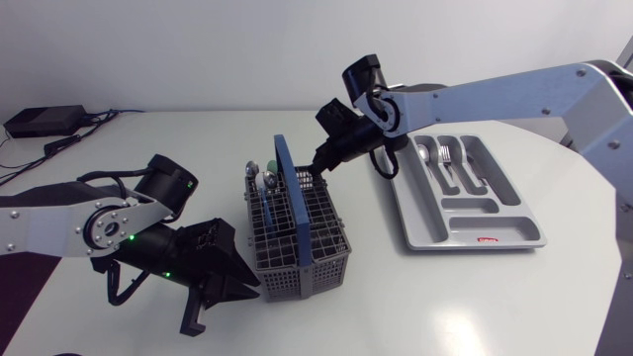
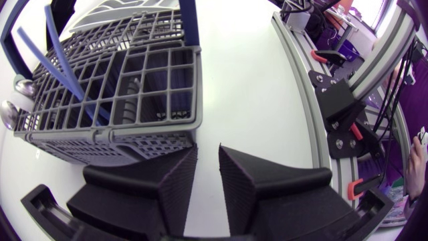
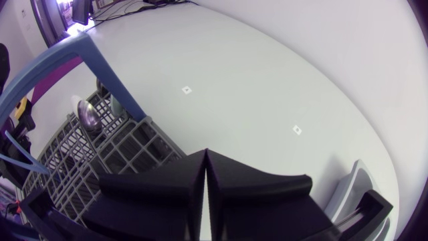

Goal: Unload the cutlery basket into the drawer organizer.

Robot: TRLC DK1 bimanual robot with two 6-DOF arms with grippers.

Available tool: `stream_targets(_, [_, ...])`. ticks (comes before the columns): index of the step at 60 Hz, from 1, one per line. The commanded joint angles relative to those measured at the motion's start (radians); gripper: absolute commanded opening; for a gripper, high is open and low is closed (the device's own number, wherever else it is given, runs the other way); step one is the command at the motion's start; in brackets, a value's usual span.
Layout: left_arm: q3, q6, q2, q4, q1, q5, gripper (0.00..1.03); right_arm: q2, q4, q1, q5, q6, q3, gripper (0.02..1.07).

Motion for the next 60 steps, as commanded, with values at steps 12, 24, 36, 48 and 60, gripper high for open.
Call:
stream_targets(12, [0.025,-0.06,0.028,0.066,-0.034,0.012,0.27,-0.089,-0.034,-0.003,-0.008,0.045,-0.051,0.07])
stream_targets(24, [0.061,-0.109,0.084,0.119,-0.109,0.012,0.27,-0.358,-0.003,-0.065,-0.02,0.006,-0.351,0.07])
stream_targets(36, [0.111,-0.198,0.16,0.211,-0.152,0.012,0.27,-0.635,0.002,-0.077,-0.032,-0.012,-0.639,0.07])
stream_targets(48, [0.07,-0.212,0.087,0.242,-0.112,0.01,0.28,-0.824,-0.04,-0.063,-0.042,-0.012,-0.808,0.07])
stream_targets(60, [0.042,-0.086,-0.064,0.121,0.161,0.078,0.28,-0.802,-0.006,-0.007,-0.045,-0.003,-0.857,0.07])
